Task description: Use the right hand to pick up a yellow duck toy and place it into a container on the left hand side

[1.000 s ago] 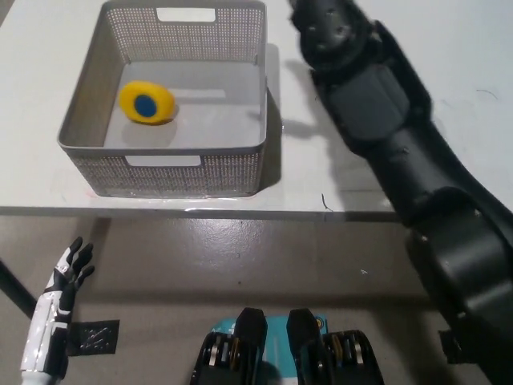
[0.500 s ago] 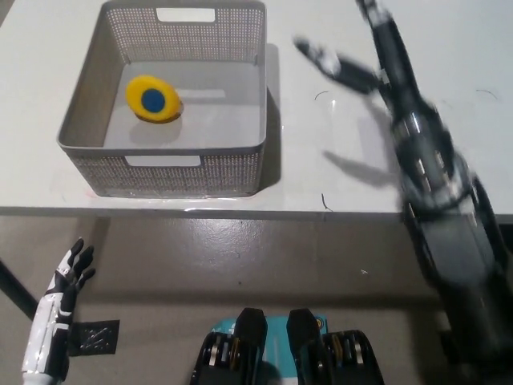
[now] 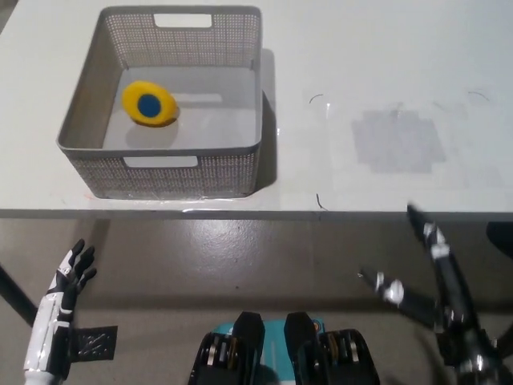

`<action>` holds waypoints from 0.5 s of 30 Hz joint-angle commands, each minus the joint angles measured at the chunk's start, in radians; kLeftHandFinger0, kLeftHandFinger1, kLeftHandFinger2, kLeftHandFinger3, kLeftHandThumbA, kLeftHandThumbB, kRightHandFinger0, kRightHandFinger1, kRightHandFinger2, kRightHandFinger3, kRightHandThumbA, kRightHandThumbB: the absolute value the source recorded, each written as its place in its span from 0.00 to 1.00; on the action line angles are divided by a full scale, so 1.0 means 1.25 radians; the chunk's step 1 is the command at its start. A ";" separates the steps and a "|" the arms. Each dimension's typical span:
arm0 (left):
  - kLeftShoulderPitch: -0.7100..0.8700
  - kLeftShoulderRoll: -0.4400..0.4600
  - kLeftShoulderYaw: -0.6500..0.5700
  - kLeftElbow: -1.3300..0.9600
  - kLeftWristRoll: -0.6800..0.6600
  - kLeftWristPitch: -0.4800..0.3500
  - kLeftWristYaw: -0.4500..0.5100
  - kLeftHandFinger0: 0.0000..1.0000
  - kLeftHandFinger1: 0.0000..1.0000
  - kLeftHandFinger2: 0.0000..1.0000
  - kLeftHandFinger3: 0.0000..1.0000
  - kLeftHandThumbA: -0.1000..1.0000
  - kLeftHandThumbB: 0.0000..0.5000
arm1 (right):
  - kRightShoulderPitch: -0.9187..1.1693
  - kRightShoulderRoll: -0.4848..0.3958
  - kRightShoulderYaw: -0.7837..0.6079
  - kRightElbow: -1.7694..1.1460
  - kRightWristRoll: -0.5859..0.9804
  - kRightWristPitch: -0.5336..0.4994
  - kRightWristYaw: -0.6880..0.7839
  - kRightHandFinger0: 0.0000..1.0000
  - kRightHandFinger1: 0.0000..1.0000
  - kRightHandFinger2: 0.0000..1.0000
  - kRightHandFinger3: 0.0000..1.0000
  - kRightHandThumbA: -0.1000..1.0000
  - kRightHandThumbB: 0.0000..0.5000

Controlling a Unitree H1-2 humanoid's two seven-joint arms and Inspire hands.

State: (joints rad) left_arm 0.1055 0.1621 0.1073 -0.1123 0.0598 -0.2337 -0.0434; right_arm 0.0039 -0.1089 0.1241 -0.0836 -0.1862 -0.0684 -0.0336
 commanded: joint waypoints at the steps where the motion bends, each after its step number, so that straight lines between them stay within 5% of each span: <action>1: -0.013 0.011 0.009 -0.021 -0.033 -0.004 -0.002 1.00 1.00 1.00 1.00 1.00 0.00 | -0.006 0.062 0.028 0.053 0.110 -0.239 0.025 1.00 1.00 1.00 1.00 1.00 0.79; 6: -0.002 0.010 0.005 -0.031 -0.028 -0.010 -0.003 1.00 1.00 1.00 1.00 1.00 0.00 | -0.020 0.074 0.008 0.160 0.134 -0.261 0.038 1.00 1.00 1.00 1.00 1.00 0.81; 10: -0.011 0.011 0.005 -0.019 -0.017 -0.010 0.001 1.00 1.00 1.00 1.00 1.00 0.01 | -0.040 0.072 -0.006 0.187 0.148 -0.274 0.045 1.00 1.00 1.00 1.00 1.00 0.67; 15: -0.017 0.017 0.000 -0.010 -0.029 -0.012 -0.011 1.00 1.00 1.00 1.00 1.00 0.00 | -0.054 0.076 -0.014 0.212 0.175 -0.287 0.055 1.00 1.00 1.00 1.00 1.00 0.62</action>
State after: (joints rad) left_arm 0.1006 0.1627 0.1072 -0.1121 0.0483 -0.2339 -0.0437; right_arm -0.0239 -0.0274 0.1251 0.1761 -0.0582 -0.2812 -0.0011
